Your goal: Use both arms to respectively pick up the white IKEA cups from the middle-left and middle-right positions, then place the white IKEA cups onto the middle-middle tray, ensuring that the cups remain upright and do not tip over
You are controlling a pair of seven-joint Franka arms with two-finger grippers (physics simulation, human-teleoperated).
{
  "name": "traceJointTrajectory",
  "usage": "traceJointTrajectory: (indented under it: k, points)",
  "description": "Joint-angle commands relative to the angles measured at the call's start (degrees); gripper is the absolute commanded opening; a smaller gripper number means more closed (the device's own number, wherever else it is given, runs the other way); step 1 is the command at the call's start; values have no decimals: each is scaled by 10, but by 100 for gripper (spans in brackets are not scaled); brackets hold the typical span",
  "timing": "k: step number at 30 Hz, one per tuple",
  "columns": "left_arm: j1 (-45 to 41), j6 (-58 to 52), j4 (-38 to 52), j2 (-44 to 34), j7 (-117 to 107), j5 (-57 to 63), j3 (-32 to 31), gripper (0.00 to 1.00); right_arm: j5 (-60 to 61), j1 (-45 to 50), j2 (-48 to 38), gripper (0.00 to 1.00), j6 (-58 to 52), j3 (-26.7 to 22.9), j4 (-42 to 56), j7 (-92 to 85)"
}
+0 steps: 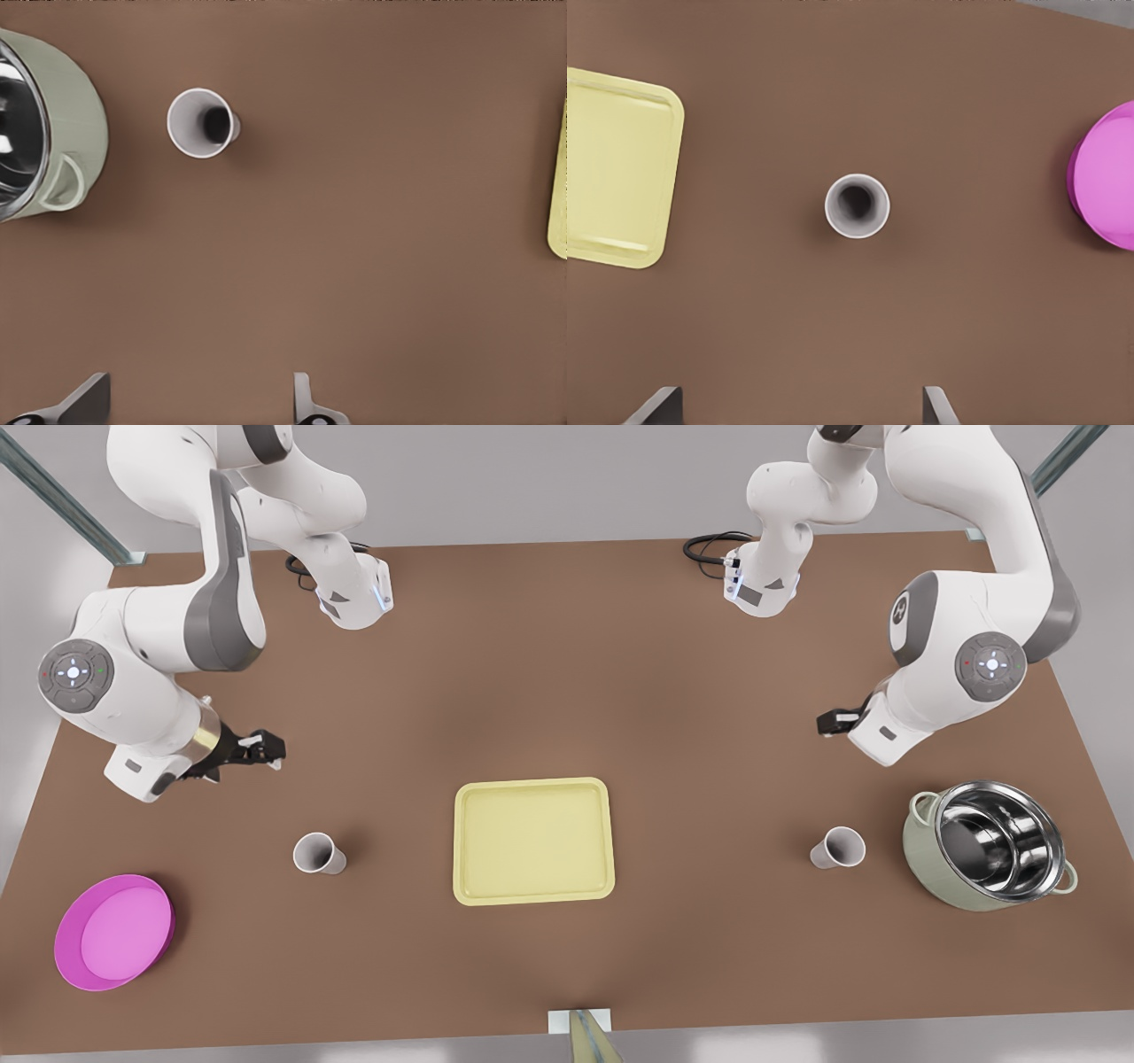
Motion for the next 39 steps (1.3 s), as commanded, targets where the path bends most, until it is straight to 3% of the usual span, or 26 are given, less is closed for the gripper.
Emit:
traceJointTrajectory:
  k: [1,3,4,6,10,17,25,26,27,28,30,33,39]
  points:
    - [-1,16,0,0,-6,-2,0,100,4,0,0,100,29,0,-7,-41]
    - [0,20,1,17,-3,-1,4,100,-1,0,2,100,29,0,-9,-42]
    - [0,25,31,70,2,1,9,100,-1,-2,8,100,29,0,-8,-42]
    - [26,81,101,178,10,2,12,100,-4,-3,17,100,30,0,-8,-42]
    - [75,224,101,256,53,-3,12,100,3,-32,111,100,45,0,40,-42]
    - [113,295,53,277,53,-20,13,100,3,-52,205,100,157,0,35,-40]
    - [126,326,33,323,53,-27,13,100,33,-55,233,100,220,2,0,-40]
    - [127,330,33,324,51,-29,13,96,33,-58,233,100,223,2,-6,-40]
    - [127,330,33,324,50,-47,13,77,34,-58,233,100,223,2,-8,-40]
    - [128,330,32,323,49,-51,12,67,34,-60,235,100,228,2,-12,-40]
    - [128,328,31,321,47,-52,12,59,34,-61,246,100,244,2,-13,-40]
    - [128,326,22,314,47,-73,10,22,34,-68,257,100,252,2,-13,-40]
    - [93,320,17,270,-35,-73,2,21,42,-75,279,100,258,3,-14,-41]
